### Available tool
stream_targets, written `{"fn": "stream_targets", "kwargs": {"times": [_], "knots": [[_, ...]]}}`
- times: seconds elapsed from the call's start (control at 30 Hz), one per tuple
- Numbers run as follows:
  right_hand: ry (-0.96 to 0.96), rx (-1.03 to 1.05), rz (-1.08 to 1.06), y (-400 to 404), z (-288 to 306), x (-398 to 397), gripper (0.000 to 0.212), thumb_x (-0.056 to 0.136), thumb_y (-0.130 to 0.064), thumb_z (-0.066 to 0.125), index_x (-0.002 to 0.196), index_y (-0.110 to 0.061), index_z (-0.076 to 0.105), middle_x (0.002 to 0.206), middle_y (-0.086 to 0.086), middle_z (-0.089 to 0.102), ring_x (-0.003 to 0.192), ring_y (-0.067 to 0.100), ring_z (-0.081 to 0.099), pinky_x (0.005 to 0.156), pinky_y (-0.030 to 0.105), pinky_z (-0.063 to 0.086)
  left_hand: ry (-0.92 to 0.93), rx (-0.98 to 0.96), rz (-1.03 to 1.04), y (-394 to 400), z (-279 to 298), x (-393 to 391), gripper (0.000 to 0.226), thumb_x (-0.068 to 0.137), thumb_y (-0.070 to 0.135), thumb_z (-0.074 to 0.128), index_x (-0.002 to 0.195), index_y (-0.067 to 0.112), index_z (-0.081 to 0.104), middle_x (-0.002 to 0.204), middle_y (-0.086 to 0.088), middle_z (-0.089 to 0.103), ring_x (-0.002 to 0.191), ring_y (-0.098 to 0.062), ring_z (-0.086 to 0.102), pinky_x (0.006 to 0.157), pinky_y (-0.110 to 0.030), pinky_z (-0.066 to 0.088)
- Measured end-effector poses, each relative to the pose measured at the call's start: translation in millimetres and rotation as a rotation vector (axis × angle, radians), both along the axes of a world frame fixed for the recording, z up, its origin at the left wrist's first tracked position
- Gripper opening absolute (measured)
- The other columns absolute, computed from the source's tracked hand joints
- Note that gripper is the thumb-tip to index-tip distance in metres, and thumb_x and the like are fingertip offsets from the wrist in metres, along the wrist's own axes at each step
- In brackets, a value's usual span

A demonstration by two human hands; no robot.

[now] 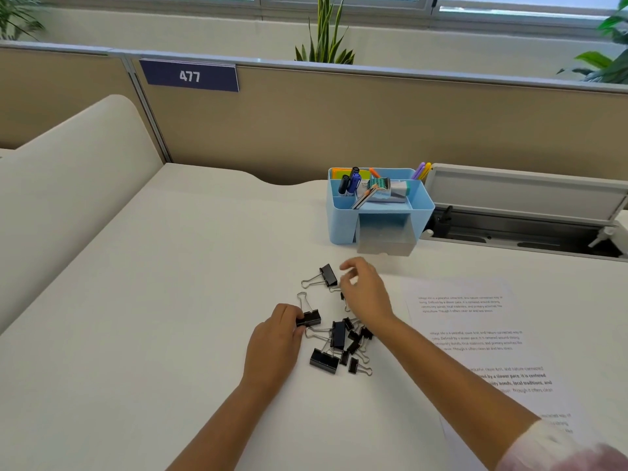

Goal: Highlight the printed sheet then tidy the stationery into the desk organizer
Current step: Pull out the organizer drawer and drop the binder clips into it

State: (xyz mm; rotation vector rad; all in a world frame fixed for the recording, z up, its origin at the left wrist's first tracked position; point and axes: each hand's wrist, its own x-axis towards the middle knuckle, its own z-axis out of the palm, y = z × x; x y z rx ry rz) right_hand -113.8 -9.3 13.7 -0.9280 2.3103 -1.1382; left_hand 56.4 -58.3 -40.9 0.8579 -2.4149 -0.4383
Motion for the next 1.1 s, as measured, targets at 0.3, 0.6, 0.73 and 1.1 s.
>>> {"fn": "stream_targets", "kwargs": {"times": [0.3,0.6,0.73,1.1], "knots": [[0.339,0.325,0.446,-25,-9,-22,0.051,0.088,-0.009,0.056,0.135,-0.023,0.043,0.148,-0.003,0.032,0.131,0.026,0.033,0.105,0.036,0.033,-0.007,0.022,0.0,-1,-1,0,0.029,0.076,0.006,0.068,0.091,0.02,0.047,0.088,0.0,0.059,0.05,-0.023,0.052,0.045,-0.034,0.044],[0.334,0.147,0.392,-1,8,-16,0.035,0.08,-0.031,0.066,0.113,-0.027,0.057,0.119,-0.008,0.05,0.092,0.008,0.05,0.076,0.023,0.043,-0.014,0.036,-0.001,-1,1,0,0.027,0.075,0.006,0.068,0.09,0.018,0.049,0.087,0.0,0.059,0.05,-0.023,0.052,0.045,-0.031,0.04],[0.374,-0.04,0.184,22,28,-18,0.025,0.08,-0.034,0.067,0.101,-0.03,0.056,0.104,-0.015,0.047,0.073,0.002,0.05,0.063,0.017,0.044,-0.016,0.036,0.006,1,3,1,0.025,0.074,0.006,0.07,0.087,0.017,0.053,0.086,0.003,0.06,0.049,-0.021,0.051,0.045,-0.027,0.038],[0.321,0.097,-0.242,16,41,-88,0.03,0.082,-0.038,0.066,0.105,-0.021,0.06,0.117,0.004,0.056,0.097,0.017,0.053,0.077,0.034,0.047,0.001,0.037,0.005,1,5,0,0.03,0.074,0.005,0.071,0.088,0.019,0.049,0.085,0.001,0.06,0.048,-0.023,0.052,0.043,-0.032,0.043]]}}
